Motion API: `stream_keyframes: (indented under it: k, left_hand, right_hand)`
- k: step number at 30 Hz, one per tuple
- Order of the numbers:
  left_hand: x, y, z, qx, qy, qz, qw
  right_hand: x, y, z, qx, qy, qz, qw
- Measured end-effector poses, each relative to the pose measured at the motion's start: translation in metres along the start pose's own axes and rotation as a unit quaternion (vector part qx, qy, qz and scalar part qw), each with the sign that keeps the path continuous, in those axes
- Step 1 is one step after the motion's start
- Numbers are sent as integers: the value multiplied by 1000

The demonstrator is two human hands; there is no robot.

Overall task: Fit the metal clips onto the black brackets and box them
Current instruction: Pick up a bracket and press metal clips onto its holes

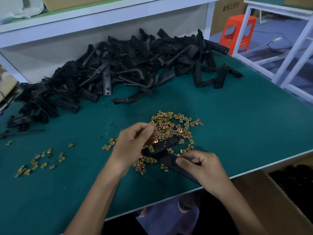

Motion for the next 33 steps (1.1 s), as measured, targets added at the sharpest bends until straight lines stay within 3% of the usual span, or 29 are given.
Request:
stream_keyframes:
  k: [11,26,33]
  left_hand:
    - [0,-1,2,6,18,62,998]
    - [-22,-3,2,165,13,176,970]
    - [-42,6,14,297,27,273,914]
  right_hand:
    - [-2,0,0,3,-1,-2,1000]
    - [-2,1,0,13,4,-1,1000]
    - [-4,2,1,32,-7,-6,999]
Point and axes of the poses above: each hand's wrist, its own z-axis towards the middle knuckle, its own y-axis out of the back of the hand, x = y × z, the point moved 2 cm from there along z, towards the middle knuckle, and after that the axes turned 8 degrees about x, right-handed, at the moved point
